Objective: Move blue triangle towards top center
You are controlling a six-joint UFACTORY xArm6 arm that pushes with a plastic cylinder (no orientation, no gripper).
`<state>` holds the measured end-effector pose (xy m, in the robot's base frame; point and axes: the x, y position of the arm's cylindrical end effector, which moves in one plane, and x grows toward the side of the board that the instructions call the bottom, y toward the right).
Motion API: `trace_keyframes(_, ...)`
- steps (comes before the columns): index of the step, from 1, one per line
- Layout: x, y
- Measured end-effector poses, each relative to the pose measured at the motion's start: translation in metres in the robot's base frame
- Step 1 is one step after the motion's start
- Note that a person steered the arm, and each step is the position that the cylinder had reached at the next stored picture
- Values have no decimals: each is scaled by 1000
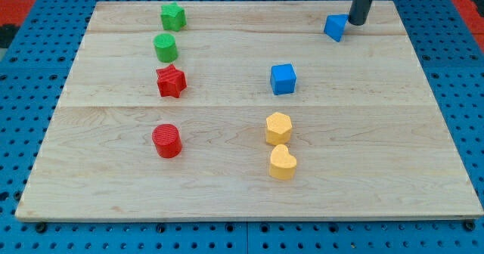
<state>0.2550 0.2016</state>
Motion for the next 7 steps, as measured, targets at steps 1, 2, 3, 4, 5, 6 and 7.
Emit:
trace_keyframes(1, 0, 0)
trace_keyframes(2, 13, -3)
trace_keyframes(3, 14, -5)
trace_keyframes(4, 14, -15)
trace_keyframes(5, 13, -54)
trace_keyframes(6, 13, -88)
trace_keyframes(7, 13, -111)
